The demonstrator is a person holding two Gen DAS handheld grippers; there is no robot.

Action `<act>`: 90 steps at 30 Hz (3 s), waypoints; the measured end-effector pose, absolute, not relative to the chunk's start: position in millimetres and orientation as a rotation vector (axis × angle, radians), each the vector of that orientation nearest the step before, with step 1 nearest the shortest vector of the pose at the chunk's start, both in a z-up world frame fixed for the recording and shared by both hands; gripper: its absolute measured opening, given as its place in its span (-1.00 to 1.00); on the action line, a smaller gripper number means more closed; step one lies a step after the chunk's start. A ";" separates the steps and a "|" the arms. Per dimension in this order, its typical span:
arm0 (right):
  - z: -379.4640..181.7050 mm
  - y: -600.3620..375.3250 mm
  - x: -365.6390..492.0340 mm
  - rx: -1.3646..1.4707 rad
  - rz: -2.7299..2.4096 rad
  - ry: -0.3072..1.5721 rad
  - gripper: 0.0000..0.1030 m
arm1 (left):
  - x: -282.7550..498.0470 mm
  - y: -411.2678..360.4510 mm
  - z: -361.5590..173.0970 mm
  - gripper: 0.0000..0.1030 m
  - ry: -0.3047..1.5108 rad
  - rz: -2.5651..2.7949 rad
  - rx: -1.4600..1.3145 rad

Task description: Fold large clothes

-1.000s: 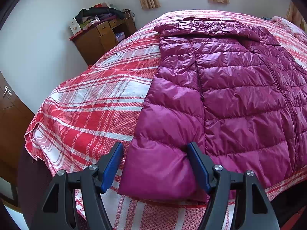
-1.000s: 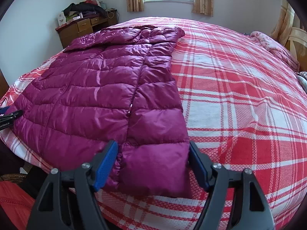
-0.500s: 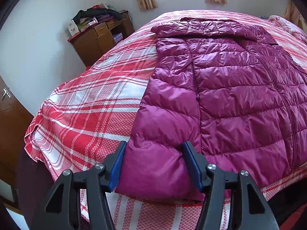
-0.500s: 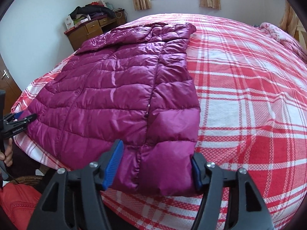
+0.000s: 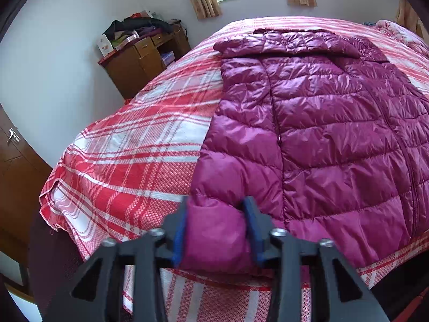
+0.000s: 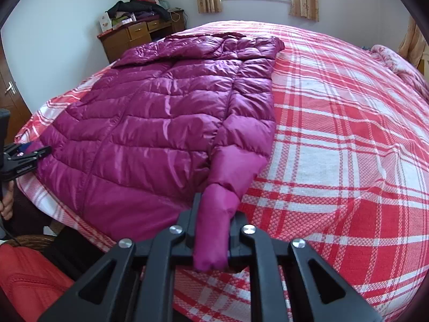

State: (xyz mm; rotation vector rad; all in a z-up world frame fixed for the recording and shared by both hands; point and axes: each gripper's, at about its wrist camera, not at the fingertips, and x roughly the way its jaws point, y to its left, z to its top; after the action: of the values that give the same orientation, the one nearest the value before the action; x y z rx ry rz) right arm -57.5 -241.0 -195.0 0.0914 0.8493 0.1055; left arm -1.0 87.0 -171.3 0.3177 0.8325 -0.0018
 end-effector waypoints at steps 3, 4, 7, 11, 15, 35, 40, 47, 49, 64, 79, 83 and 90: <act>-185.0 -245.8 -60.9 0.134 0.135 0.830 -0.73 | -0.7 91.5 -164.9 -0.85 0.846 -0.074 0.255; -181.5 -249.3 -61.7 0.162 0.144 0.823 -0.74 | -0.6 92.8 -164.6 -0.85 0.858 -0.099 0.228; -173.8 -255.6 -63.8 0.203 0.158 0.808 -0.75 | -2.6 92.9 -162.2 -0.88 0.861 -0.136 0.205; -164.7 -255.5 -69.2 0.192 0.169 0.793 -0.76 | -6.5 92.7 -150.1 -0.89 0.859 -0.222 0.144; -157.0 -256.5 -73.1 0.188 0.183 0.792 -0.76 | -14.6 91.1 -135.8 -0.89 0.847 -0.294 0.118; -108.5 -302.5 -94.9 0.476 0.279 0.757 -0.76 | -36.9 109.4 -52.8 -0.89 0.806 -0.401 -0.073; -76.6 -321.9 -55.0 0.533 0.304 0.718 -0.76 | 15.4 100.1 -31.5 -0.89 0.787 -0.328 -0.082; -52.2 -342.9 28.6 0.493 0.231 0.702 -0.77 | 118.3 69.8 -21.6 -0.89 0.764 -0.245 -0.064; -56.4 -348.6 61.4 0.499 0.190 0.720 -0.78 | 157.4 57.2 -32.3 -0.89 0.795 -0.203 -0.055; -141.0 -388.0 206.7 0.584 0.070 0.808 -0.64 | 316.2 31.5 -108.7 -0.84 0.919 -0.196 -0.109; -145.0 -392.4 218.3 0.621 0.135 0.785 -0.27 | 324.3 98.1 -64.5 -0.42 0.818 -0.314 -0.307; -142.4 -389.0 219.2 0.598 0.139 0.777 -0.18 | 312.6 111.9 -63.5 0.35 0.743 -0.285 -0.345; -90.6 -393.6 186.9 0.549 0.201 0.561 0.84 | 298.3 96.8 -91.6 0.35 0.768 -0.310 -0.230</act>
State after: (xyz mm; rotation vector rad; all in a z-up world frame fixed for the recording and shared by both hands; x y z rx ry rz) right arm 186.9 -393.6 -90.6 0.5485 0.5612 0.2008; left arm 298.3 96.8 -91.6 -0.2296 0.7682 -0.3105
